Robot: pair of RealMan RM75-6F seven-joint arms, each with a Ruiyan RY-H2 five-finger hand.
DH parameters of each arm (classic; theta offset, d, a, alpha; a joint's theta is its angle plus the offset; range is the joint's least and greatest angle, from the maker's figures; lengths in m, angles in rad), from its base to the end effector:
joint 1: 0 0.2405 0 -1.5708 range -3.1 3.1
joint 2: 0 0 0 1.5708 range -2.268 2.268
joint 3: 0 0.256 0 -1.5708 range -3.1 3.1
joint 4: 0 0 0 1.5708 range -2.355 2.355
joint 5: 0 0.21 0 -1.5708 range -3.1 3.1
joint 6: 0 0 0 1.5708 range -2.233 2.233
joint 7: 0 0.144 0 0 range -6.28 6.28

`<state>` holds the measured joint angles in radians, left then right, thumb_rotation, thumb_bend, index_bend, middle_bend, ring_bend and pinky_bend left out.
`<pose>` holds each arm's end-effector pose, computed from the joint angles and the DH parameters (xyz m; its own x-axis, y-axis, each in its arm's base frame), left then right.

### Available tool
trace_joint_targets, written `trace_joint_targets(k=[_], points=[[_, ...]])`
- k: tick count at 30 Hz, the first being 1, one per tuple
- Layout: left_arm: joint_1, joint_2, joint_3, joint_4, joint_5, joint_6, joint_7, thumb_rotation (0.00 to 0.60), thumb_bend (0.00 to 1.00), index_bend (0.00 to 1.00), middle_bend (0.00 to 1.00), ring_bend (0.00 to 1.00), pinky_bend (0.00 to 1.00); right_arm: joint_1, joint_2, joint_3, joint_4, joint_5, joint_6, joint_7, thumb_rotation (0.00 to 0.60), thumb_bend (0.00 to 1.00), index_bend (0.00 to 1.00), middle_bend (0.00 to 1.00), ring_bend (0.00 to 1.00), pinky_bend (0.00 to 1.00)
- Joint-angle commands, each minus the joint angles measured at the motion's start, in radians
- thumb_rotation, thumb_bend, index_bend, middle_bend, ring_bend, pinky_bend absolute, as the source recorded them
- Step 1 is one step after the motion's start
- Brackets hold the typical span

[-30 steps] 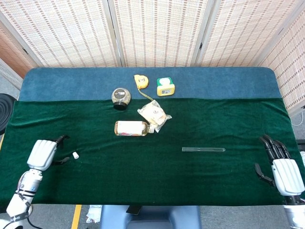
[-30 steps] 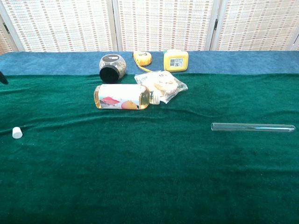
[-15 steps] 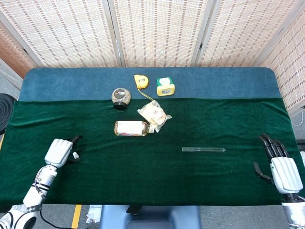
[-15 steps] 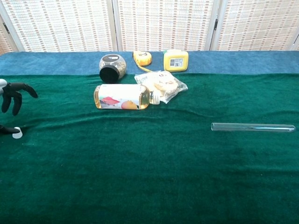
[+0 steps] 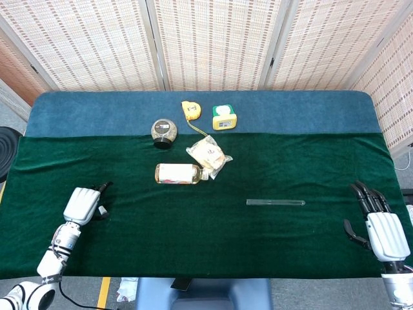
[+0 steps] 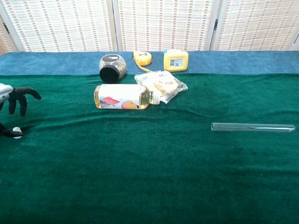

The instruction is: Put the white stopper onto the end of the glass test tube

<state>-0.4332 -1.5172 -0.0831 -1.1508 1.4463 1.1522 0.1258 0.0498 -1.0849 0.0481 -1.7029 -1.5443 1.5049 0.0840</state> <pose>-0.2929 0.3006 0.0343 0.5830 0.1139 0.8044 0.8013 -0.2444 -0.5461 -0.2946 -0.1688 0.1618 0.2656 -0.0032 0.9641 -0.9638 -0.0264 0.2654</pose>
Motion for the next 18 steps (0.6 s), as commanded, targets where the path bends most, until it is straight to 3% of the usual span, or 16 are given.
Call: trace_joint_targets(k=[1,18], points=[[0.000,-0.006,0.001,0.013,-0.008,-0.002,0.002,0.600,0.15,0.23,0.51,0.51,0.63,0.000,-0.001,0.000,0.000,0.001,-0.001,0.000,0.600,0.49,0.03,0.06,0.13,0.09],[-0.004,-0.002,-0.012,0.042,-0.042,-0.007,-0.004,0.600,0.15,0.23,0.51,0.51,0.63,0.001,-0.004,0.000,-0.005,0.004,-0.002,-0.008,0.600,0.49,0.03,0.06,0.13,0.09]])
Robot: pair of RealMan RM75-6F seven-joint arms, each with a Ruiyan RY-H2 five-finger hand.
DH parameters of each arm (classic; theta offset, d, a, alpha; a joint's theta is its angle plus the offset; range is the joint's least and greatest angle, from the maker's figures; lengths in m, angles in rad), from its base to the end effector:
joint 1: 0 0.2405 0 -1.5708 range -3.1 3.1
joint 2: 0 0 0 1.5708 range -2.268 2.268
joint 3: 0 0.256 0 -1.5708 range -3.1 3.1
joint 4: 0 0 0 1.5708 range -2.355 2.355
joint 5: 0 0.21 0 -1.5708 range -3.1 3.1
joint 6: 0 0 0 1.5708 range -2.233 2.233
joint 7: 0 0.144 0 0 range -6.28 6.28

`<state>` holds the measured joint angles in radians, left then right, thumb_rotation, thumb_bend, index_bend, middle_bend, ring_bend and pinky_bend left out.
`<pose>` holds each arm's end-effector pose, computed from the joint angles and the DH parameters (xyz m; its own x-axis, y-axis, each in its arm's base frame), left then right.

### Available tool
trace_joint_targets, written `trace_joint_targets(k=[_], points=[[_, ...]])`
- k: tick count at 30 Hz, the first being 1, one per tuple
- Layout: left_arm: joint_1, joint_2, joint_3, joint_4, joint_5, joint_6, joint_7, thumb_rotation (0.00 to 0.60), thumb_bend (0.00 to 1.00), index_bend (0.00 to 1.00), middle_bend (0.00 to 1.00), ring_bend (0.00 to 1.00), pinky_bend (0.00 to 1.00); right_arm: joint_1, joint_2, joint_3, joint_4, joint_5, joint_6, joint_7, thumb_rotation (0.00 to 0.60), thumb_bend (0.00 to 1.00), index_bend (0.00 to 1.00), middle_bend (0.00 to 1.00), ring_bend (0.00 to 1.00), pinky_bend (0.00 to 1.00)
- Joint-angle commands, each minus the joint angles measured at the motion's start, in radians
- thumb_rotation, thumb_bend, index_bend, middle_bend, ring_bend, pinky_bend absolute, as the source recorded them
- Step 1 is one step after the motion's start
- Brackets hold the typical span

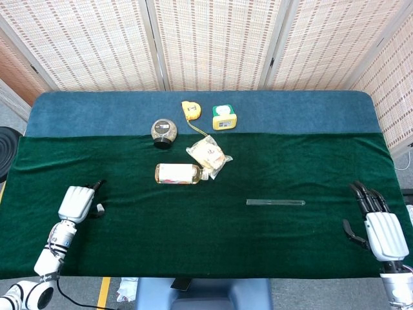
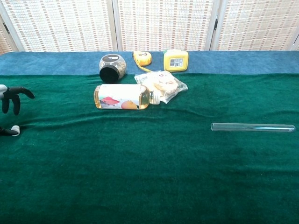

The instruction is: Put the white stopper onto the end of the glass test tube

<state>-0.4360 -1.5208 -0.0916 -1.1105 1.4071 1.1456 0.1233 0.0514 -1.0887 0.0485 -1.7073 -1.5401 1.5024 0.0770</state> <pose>-0.3040 0.3072 0.0415 0.5930 0.1102 0.7976 0.7998 -0.1955 -0.5676 -0.2938 -0.1693 0.1602 0.2642 -0.0048 0.9645 -0.9642 -0.0240 0.2640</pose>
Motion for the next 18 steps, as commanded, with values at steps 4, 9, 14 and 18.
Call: trace_joint_targets(k=[4,9,14,18], points=[[-0.005,0.007,-0.014,0.003,-0.017,0.000,-0.005,0.600,0.15,0.23,0.51,0.51,0.63,-0.001,0.001,0.000,-0.004,0.000,0.003,-0.002,0.600,0.49,0.03,0.06,0.13,0.09],[-0.015,0.008,-0.027,0.012,-0.041,-0.018,0.001,0.600,0.15,0.23,0.51,0.51,0.63,-0.002,0.001,0.000,-0.007,0.000,0.002,-0.005,0.600,0.49,0.03,0.06,0.13,0.09],[-0.024,0.005,-0.037,0.023,-0.059,-0.031,0.003,0.600,0.15,0.23,0.51,0.51,0.63,-0.002,0.000,0.000,-0.007,0.004,0.001,-0.007,0.600,0.49,0.03,0.06,0.13,0.09],[-0.028,0.008,-0.039,0.021,-0.068,-0.039,0.009,0.600,0.15,0.23,0.51,0.51,0.63,-0.004,0.000,0.000,-0.008,0.006,0.002,-0.007,0.600,0.49,0.03,0.06,0.13,0.09]])
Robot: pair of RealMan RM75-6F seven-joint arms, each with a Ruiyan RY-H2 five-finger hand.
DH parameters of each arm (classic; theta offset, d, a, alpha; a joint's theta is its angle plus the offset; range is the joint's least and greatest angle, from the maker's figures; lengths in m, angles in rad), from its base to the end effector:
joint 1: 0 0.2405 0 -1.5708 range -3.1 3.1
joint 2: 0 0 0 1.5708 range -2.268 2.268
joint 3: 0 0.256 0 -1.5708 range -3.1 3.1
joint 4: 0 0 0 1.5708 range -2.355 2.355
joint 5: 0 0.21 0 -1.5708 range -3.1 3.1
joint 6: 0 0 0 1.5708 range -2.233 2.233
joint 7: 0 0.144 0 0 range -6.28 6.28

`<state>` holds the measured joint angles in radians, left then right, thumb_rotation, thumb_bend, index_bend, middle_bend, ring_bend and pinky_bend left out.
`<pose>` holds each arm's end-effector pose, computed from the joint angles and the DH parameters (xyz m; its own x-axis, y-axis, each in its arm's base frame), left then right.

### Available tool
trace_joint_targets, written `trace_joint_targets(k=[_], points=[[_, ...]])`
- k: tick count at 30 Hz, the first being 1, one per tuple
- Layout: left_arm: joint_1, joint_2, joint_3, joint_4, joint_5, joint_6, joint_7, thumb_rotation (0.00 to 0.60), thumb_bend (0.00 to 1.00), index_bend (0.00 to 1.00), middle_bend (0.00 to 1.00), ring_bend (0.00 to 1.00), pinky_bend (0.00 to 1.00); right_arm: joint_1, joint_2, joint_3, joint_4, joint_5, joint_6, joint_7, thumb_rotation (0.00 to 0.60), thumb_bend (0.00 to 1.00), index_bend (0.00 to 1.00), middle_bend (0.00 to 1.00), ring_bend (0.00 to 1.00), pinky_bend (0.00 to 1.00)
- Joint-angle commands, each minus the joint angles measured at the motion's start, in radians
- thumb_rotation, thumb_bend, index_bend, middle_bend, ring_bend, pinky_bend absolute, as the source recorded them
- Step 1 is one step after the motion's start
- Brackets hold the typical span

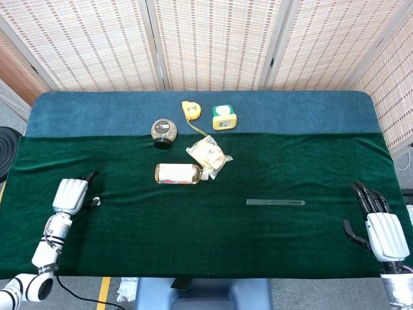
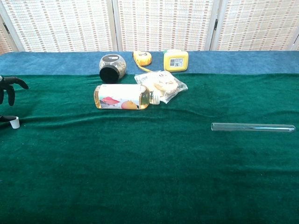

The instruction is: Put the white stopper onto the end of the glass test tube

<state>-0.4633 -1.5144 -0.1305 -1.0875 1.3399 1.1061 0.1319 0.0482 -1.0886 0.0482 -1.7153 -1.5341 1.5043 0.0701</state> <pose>-0.3077 0.3260 0.0528 0.5904 0.1054 0.8002 0.8058 -0.1334 -0.5769 -0.2934 -0.1683 0.1601 0.2628 -0.0040 0.9648 -0.9647 -0.0155 0.2627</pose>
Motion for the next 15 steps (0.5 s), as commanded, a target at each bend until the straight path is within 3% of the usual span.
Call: trace_joint_targets(k=[1,15], points=[[0.000,0.002,0.000,-0.004,-0.001,0.002,0.002,0.600,0.15,0.23,0.51,0.51,0.63,-0.001,0.000,0.000,0.000,0.000,0.001,-0.001,0.600,0.49,0.03,0.06,0.13,0.09],[0.008,0.032,0.011,-0.057,-0.002,0.023,0.032,0.600,0.15,0.22,0.51,0.50,0.63,-0.001,0.000,0.002,0.002,0.000,0.003,0.003,0.600,0.49,0.03,0.06,0.13,0.09]])
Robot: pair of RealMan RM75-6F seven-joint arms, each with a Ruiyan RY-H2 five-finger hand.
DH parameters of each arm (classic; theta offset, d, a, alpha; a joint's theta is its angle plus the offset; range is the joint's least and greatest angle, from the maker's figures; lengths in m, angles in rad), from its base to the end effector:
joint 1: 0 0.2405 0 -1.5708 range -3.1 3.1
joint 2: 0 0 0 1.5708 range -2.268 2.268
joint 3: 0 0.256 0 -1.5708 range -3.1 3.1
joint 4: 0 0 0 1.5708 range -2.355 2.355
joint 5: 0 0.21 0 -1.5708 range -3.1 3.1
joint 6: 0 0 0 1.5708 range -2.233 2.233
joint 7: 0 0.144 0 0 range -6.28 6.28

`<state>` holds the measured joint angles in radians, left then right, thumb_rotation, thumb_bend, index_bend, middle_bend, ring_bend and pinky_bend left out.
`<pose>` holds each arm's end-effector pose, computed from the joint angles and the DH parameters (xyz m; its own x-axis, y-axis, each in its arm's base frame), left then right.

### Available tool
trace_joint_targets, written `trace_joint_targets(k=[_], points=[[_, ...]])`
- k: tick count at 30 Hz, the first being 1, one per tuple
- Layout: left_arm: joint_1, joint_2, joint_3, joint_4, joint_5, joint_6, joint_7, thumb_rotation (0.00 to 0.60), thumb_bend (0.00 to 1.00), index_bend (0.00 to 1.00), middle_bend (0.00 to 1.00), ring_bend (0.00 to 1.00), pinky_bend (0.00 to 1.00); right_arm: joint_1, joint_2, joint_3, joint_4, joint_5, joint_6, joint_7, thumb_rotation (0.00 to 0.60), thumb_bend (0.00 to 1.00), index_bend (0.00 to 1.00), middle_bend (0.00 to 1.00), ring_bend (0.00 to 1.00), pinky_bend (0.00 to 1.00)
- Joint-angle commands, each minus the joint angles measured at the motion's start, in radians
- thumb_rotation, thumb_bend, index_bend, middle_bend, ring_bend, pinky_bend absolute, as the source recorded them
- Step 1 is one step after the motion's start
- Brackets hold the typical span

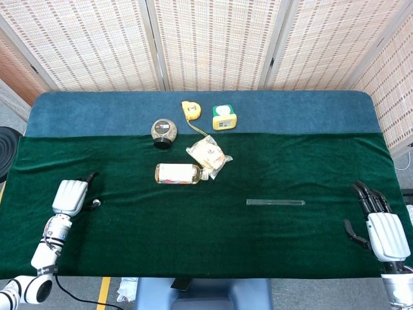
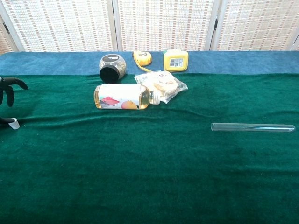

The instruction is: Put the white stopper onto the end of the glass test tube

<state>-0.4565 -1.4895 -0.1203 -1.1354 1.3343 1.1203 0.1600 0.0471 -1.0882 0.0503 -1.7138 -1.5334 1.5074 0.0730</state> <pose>-0.3049 0.3205 0.0560 0.5977 0.1053 0.7948 0.8002 -0.1393 -0.5833 -0.2937 -0.1684 0.1611 0.2617 0.0010 0.9652 -0.9651 -0.0144 0.2617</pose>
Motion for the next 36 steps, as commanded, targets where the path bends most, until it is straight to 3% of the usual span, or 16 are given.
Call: trace_joint_targets(k=[1,7,11,16,24,36], points=[[0.003,0.010,0.000,-0.014,0.006,0.014,0.002,0.600,0.15,0.22,0.51,0.50,0.63,0.000,0.000,0.000,0.000,0.000,0.000,0.000,0.600,0.49,0.03,0.06,0.13,0.09],[0.015,0.049,-0.001,-0.063,0.032,0.061,-0.025,0.600,0.15,0.21,0.51,0.50,0.63,0.002,0.000,0.001,0.000,-0.003,-0.001,0.003,0.600,0.49,0.03,0.06,0.13,0.09],[0.027,0.093,0.014,-0.113,0.063,0.082,-0.067,0.600,0.15,0.28,0.52,0.55,0.64,0.001,0.000,0.000,0.002,-0.007,0.002,0.005,0.600,0.49,0.03,0.06,0.13,0.09],[0.033,0.134,0.056,-0.157,0.099,0.063,-0.073,0.600,0.19,0.40,0.66,0.69,0.72,0.002,0.000,-0.002,0.009,-0.008,-0.001,0.015,0.600,0.49,0.03,0.06,0.13,0.09],[0.015,0.100,0.068,-0.103,0.087,0.000,-0.099,0.600,0.27,0.47,0.92,0.89,0.89,0.004,0.001,-0.006,0.016,-0.007,-0.011,0.022,0.600,0.49,0.03,0.07,0.19,0.09],[-0.007,0.051,0.062,-0.010,0.072,-0.045,-0.145,0.600,0.32,0.48,0.95,0.91,0.89,0.009,0.002,-0.003,0.014,0.004,-0.023,0.017,0.600,0.49,0.03,0.07,0.21,0.09]])
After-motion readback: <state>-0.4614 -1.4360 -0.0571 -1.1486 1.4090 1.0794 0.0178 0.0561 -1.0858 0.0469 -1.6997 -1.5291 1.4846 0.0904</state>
